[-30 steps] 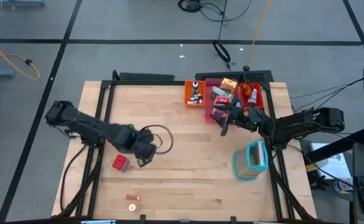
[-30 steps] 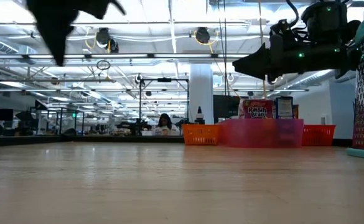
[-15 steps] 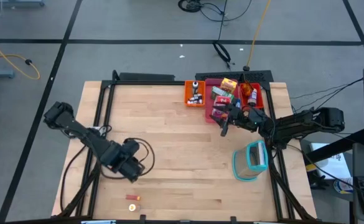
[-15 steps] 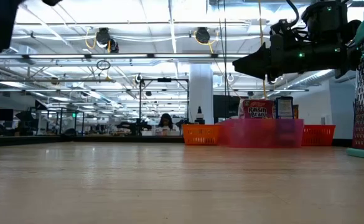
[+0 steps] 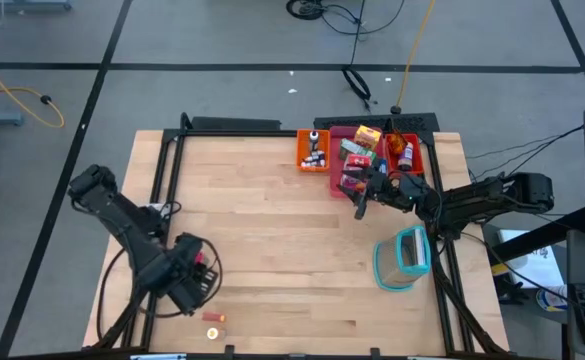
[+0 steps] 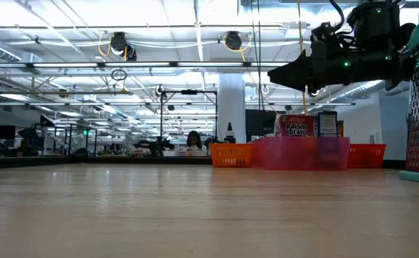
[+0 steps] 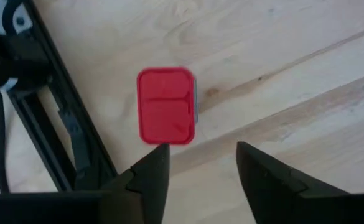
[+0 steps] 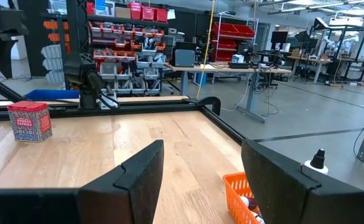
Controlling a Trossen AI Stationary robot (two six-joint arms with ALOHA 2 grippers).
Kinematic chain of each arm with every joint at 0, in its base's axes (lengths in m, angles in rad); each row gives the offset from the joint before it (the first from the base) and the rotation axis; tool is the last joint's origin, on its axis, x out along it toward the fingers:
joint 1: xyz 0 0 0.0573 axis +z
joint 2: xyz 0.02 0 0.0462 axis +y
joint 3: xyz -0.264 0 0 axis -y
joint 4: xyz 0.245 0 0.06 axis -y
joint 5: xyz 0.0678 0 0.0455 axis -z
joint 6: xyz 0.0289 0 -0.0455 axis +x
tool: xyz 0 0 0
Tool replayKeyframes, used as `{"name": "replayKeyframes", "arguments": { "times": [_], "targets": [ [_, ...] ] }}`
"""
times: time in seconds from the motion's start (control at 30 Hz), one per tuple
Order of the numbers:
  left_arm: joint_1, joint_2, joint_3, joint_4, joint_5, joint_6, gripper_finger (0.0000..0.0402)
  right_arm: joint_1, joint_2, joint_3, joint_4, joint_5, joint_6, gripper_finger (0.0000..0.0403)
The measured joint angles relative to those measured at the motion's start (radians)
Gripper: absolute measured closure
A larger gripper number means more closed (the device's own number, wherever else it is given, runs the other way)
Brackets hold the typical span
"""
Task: Pick & Place Kitchen Items
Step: Put the red seasoning can into the red bin
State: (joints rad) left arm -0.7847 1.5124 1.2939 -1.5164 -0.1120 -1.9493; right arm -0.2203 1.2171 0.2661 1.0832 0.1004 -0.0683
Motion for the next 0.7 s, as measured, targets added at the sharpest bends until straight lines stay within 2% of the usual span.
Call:
{"name": "replayKeyframes", "arguments": {
  "times": [0.2, 0.37, 0.47, 0.7],
  "targets": [
    [-0.044, 0.000, -0.046, 0.009, 0.008, -0.099, 0.0163, 0.000, 0.000, 0.000, 0.000, 0.000, 0.000, 0.0195],
    [-0.049, 0.000, -0.105, 0.116, 0.010, -0.094, 0.0128, 0.000, 0.000, 0.000, 0.000, 0.000, 0.000, 0.0195],
    [-0.042, 0.000, -0.130, 0.172, 0.006, -0.075, 0.0115, 0.000, 0.000, 0.000, 0.001, 0.000, 0.000, 0.0195],
    [-0.040, 0.000, -0.209, 0.178, 0.029, -0.072, 0.0105, 0.000, 0.000, 0.000, 0.003, -0.001, 0.001, 0.0195]
  ]
}}
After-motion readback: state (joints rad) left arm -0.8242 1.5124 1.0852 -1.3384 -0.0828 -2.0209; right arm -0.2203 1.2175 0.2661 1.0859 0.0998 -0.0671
